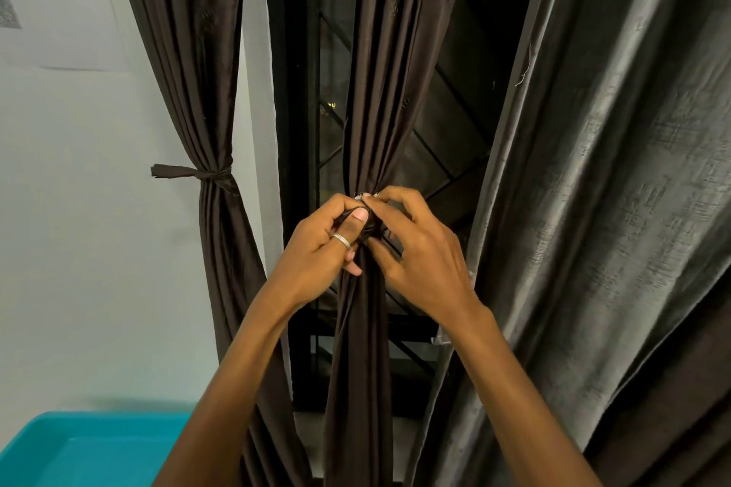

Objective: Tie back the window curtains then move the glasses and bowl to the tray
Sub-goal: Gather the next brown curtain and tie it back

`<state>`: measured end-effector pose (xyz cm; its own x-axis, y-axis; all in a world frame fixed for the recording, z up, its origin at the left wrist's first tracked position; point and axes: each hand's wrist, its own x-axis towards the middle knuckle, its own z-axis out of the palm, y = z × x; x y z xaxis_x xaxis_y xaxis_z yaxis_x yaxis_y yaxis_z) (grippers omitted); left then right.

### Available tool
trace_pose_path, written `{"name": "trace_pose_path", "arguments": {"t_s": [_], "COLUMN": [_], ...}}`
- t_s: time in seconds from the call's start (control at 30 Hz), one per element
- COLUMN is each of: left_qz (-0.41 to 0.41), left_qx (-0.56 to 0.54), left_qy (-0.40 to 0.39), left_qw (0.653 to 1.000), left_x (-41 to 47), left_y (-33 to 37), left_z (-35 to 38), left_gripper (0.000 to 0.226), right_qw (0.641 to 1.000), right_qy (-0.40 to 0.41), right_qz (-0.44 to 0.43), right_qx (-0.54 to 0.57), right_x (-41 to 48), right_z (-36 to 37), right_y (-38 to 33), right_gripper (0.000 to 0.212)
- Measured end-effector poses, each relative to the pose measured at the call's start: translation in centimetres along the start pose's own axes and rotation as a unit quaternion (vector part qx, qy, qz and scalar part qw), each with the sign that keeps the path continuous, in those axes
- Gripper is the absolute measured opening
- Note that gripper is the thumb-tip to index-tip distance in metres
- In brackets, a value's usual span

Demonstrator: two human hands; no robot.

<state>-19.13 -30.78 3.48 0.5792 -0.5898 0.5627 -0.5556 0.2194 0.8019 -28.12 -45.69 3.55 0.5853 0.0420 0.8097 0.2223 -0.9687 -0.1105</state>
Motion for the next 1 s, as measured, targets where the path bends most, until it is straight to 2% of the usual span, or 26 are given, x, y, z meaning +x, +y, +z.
{"name": "trace_pose_path", "arguments": {"t_s": [0.2,0.37,0.53,0.7,0.87,1.0], "left_qz": [0.001,0.019,0.032,0.063,0.086,0.041], "left_qx": [0.041,0.062,0.076,0.177,0.19,0.099], "left_qy": [0.029,0.077,0.106,0.097,0.089,0.11], "left_qw": [0.999,0.995,0.991,0.977,0.974,0.988], "left_x": [-0.2,-0.1,0.0,0.3,0.3,0.1], "left_y": [0.0,0.2,-0.2,-0.9,-1.5,-2.3], "left_z": [0.1,0.3,0.3,0.1,0.5,1.0], "left_gripper": [0.017,0.017,0.019,0.019,0.019,0.021], "right_qw": [1.0,0.998,0.983,0.952,0.957,0.967], "right_qy": [-0.001,-0.017,-0.117,-0.218,-0.219,-0.171], "right_qz": [0.005,0.061,0.135,0.18,0.183,0.188], "right_qx": [0.0,-0.012,0.033,0.118,0.048,0.022], "right_x": [0.7,1.0,1.5,1.6,1.4,0.8], "right_z": [-0.3,-0.3,-0.5,-0.2,0.2,0.7], "right_y": [-0.2,-0.6,-0.5,0.2,0.8,0.7], "right_gripper": [0.027,0.027,0.029,0.034,0.042,0.028]}}
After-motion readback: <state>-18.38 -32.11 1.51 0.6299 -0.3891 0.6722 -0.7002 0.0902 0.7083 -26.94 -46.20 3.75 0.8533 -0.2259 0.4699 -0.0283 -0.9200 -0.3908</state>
